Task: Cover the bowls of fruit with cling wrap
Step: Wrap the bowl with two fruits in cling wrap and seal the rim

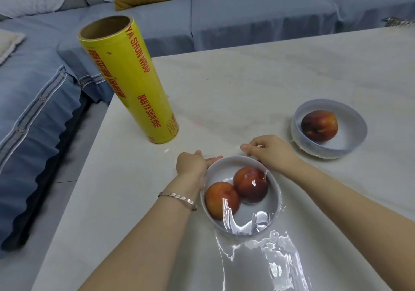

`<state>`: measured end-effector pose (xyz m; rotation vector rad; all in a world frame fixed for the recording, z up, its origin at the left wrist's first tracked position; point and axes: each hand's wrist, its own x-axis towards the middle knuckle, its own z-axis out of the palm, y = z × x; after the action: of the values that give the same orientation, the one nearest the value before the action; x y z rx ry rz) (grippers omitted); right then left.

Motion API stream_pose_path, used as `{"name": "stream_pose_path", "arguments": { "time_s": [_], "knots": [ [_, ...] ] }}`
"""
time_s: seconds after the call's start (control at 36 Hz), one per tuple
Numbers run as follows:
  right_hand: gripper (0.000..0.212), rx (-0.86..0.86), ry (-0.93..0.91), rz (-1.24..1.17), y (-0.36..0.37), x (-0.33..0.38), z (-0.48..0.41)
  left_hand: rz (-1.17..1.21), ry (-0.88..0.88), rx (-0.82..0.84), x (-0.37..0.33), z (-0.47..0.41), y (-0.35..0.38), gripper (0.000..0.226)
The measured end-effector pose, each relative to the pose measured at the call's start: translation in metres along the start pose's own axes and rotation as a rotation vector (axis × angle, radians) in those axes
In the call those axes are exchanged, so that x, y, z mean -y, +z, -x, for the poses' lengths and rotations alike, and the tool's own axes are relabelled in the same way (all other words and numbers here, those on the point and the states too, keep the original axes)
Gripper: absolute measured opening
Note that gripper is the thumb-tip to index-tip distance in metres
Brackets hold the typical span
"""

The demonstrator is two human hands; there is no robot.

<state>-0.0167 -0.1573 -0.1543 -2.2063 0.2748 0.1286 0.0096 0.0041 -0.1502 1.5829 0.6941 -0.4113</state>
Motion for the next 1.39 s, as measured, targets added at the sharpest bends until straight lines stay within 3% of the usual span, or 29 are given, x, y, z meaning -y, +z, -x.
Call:
{"name": "stream_pose_path", "arguments": {
  "time_s": [0.08, 0.14, 0.22, 0.36, 0.44, 0.56, 0.64, 0.75, 0.81, 0.94, 1.17, 1.39],
  "knots": [
    [0.043, 0.128, 0.131, -0.185, 0.002, -0.001, -0.001, 0.013, -0.050, 0.024, 0.001, 0.001, -0.004, 0.015],
    [0.049, 0.163, 0.220, -0.188, 0.004, -0.001, 0.000, -0.074, -0.029, 0.010, 0.001, 0.001, -0.006, 0.022],
    [0.050, 0.172, 0.297, -0.218, 0.002, 0.000, 0.004, -0.373, 0.148, -0.031, 0.001, -0.007, -0.007, 0.040],
    [0.058, 0.327, 0.403, -0.534, -0.013, -0.005, 0.016, -0.777, 0.369, -0.005, -0.010, -0.013, -0.014, 0.016],
    [0.049, 0.429, 0.406, -0.722, -0.023, -0.011, 0.024, -1.074, 0.409, -0.074, -0.016, -0.018, -0.027, 0.023],
    [0.026, 0.458, 0.355, -0.720, -0.029, -0.018, 0.031, -0.928, 0.692, -0.112, -0.019, 0.000, -0.031, 0.012],
    [0.019, 0.471, 0.332, -0.781, -0.033, -0.021, 0.033, -0.835, 0.936, 0.035, -0.010, 0.035, -0.022, 0.026],
    [0.014, 0.427, 0.276, -0.737, -0.033, -0.023, 0.034, -1.160, 0.951, 0.346, 0.010, 0.064, -0.011, 0.099],
    [0.014, 0.373, 0.226, -0.705, -0.033, -0.022, 0.035, -1.354, 0.946, 0.377, 0.019, 0.061, -0.008, 0.116],
    [0.019, 0.203, 0.171, -0.734, -0.029, -0.022, 0.036, -1.404, 1.008, 0.321, 0.035, 0.050, -0.009, 0.127],
    [0.023, 0.090, 0.124, -0.696, -0.024, -0.013, 0.033, -1.305, 1.031, 0.300, 0.038, 0.051, -0.009, 0.132],
    [0.022, -0.088, 0.078, -0.502, -0.022, -0.008, 0.033, -1.312, 1.035, 0.296, 0.038, 0.052, -0.010, 0.133]
  ]
}}
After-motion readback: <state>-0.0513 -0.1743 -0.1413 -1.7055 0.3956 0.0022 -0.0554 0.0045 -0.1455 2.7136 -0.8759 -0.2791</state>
